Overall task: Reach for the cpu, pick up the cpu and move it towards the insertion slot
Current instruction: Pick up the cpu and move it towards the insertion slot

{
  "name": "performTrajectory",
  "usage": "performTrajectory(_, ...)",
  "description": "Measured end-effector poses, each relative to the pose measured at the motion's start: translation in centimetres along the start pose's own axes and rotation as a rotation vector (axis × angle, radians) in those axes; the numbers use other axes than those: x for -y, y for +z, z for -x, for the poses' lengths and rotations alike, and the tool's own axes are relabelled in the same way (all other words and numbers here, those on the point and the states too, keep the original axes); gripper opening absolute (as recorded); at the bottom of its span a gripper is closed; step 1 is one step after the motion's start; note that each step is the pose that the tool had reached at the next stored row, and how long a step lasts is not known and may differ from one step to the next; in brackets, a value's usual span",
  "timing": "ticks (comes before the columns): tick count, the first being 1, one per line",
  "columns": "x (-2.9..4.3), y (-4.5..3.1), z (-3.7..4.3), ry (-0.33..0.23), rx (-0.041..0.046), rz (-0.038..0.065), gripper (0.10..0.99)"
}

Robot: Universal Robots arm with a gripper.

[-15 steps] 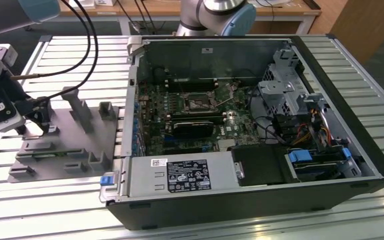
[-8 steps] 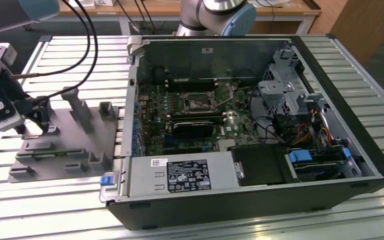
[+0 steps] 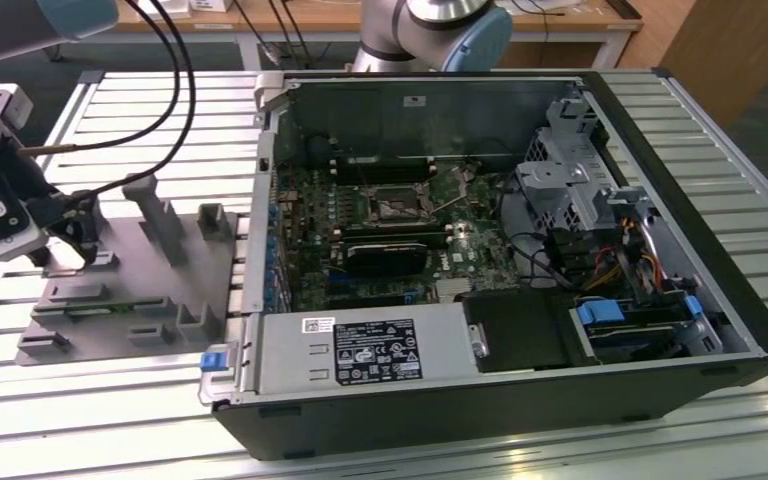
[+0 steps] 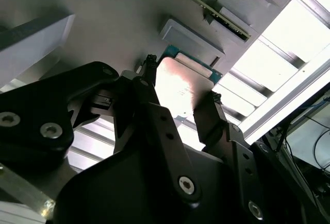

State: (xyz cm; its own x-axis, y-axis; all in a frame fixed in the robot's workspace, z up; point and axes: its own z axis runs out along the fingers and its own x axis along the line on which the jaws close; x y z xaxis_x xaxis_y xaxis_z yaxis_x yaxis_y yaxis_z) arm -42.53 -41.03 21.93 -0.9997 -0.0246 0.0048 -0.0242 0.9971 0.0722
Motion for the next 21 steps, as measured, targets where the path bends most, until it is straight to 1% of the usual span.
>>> performTrajectory(21,-0.04,-0.55,-0.01,0.0,-0.0004,0.0,0.541)
